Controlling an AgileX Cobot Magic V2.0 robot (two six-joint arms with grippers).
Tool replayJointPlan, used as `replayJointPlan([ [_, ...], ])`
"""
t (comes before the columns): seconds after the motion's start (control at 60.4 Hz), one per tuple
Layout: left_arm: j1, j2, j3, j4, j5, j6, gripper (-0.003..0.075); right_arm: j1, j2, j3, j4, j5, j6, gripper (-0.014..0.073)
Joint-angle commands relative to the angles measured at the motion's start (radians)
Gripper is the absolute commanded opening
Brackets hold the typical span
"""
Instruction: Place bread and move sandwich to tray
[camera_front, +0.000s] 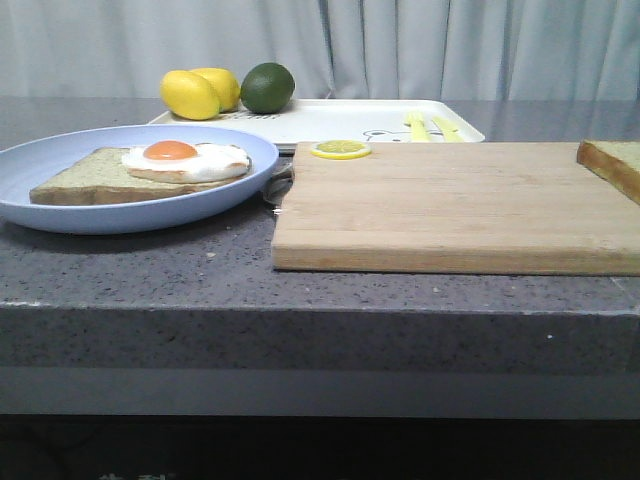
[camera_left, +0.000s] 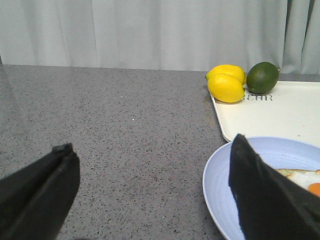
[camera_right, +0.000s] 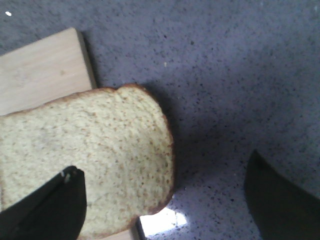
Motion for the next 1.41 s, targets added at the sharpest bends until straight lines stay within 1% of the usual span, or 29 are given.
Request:
replayJointPlan([
  [0.0, -0.001, 0.004, -0.039, -0.002, -0.084, -0.004, 0.0599, -0.029, 0.058, -0.071, 0.05, 0.01, -0.059, 0.0645],
  [0.033, -0.001, 0.004, -0.039, -0.002, -0.084, -0.004, 0.0599, -0.035, 0.079, -0.082, 0.071, 0.019, -0.089, 0.0645],
  [0.182, -0.001, 0.004, -0.039, -0.002, -0.084, -0.004, 0.0599, -0.079, 0.163, -0.119, 0.25, 0.053, -0.255, 0.0645],
  [0.281, -0.001, 0.004, -0.039, -0.002, -0.084, -0.004, 0.0599, -0.112, 0.203, -0.135, 0.333, 0.079, -0.34, 0.0645],
  [0.447, -0.001, 0.004, -0.039, -0.002, -0.084, -0.004, 0.0599, -0.157, 0.27, -0.156, 0.408, 0.117, -0.405, 0.0645],
  [0.645, -0.001, 0.004, -0.039, -0.002, -0.084, -0.004, 0.0599, -0.16, 0.311, -0.158, 0.525, 0.17, -0.508, 0.0645],
  [0.893, -0.001, 0.004, -0.039, -0.002, -0.084, -0.004, 0.0599, -0.16, 0.338, -0.159, 0.547, 0.22, -0.522, 0.0638],
  [0.943, -0.001, 0.004, -0.039, -0.002, -0.084, -0.004, 0.0599, -0.16, 0.34, -0.159, 0.551, 0.225, -0.522, 0.0602],
  [0.976, -0.001, 0.004, -0.039, -0.002, -0.084, -0.004, 0.0599, -0.16, 0.34, -0.159, 0.554, 0.226, -0.522, 0.0548],
  [1.075, -0.001, 0.004, -0.039, -0.002, -0.084, -0.004, 0.0599, -0.16, 0.336, -0.161, 0.559, 0.23, -0.522, 0.0307],
  [1.092, -0.001, 0.004, -0.039, -0.002, -0.084, -0.004, 0.0599, -0.16, 0.336, -0.162, 0.559, 0.232, -0.522, 0.0262],
  [1.109, -0.001, 0.004, -0.039, -0.002, -0.084, -0.004, 0.0599, -0.16, 0.335, -0.163, 0.559, 0.235, -0.522, 0.0195],
  [1.142, -0.001, 0.004, -0.039, -0.002, -0.084, -0.004, 0.0599, -0.16, 0.334, -0.164, 0.561, 0.24, -0.522, 0.0107],
  [1.191, -0.001, 0.004, -0.039, -0.002, -0.084, -0.004, 0.0599, -0.16, 0.33, -0.165, 0.562, 0.249, -0.519, -0.0011],
  [1.224, -0.001, 0.004, -0.039, -0.002, -0.084, -0.004, 0.0599, -0.16, 0.323, -0.166, 0.567, 0.252, -0.517, -0.0074],
  [1.274, -0.001, 0.004, -0.039, -0.002, -0.084, -0.004, 0.0599, -0.16, 0.31, -0.166, 0.578, 0.253, -0.517, -0.0059],
  [1.39, -0.001, 0.004, -0.039, -0.002, -0.084, -0.004, 0.0599, -0.16, 0.258, -0.166, 0.628, 0.258, -0.517, -0.0058],
])
